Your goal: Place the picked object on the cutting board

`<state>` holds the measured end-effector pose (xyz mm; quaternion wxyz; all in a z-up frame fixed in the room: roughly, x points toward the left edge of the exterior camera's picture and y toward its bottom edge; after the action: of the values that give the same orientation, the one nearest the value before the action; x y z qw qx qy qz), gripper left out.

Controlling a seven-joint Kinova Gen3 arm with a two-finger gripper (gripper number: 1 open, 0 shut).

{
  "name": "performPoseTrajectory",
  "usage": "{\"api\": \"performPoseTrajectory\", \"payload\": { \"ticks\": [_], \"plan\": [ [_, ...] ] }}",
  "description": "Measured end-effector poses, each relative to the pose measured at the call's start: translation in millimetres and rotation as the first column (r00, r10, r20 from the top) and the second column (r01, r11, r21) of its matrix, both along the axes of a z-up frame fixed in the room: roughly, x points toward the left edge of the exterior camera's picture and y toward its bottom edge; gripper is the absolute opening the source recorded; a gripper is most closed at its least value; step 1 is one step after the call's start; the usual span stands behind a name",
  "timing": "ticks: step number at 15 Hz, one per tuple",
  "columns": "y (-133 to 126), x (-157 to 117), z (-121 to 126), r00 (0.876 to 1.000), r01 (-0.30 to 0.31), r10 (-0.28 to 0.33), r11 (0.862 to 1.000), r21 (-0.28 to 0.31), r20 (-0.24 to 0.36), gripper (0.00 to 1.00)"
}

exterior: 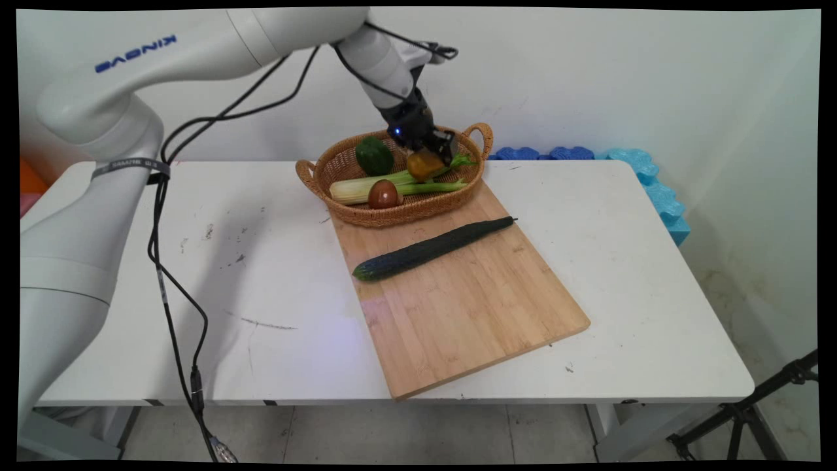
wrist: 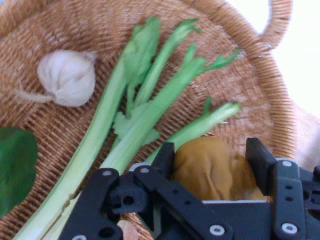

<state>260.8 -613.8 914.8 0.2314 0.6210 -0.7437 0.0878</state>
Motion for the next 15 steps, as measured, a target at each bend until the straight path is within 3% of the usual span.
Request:
{"api": "performPoseTrajectory", "payload": {
  "ticks": [6, 9, 12, 15],
  "plan": [
    [36.5, -15.0, 47.8, 0.991, 0.137, -0.137, 0.99, -0.046, -0.005, 0.0],
    [64.4, -30.7, 62.4, 0.977, 0.209, -0.211, 0.976, -0.06, -0.022, 0.0],
    [93.0, -51.4, 62.6, 0.963, 0.261, -0.264, 0.963, -0.066, -0.051, 0.0],
    [119.0, -73.0, 47.7, 0.947, 0.311, -0.315, 0.948, -0.068, -0.064, 0.0]
  ]
}}
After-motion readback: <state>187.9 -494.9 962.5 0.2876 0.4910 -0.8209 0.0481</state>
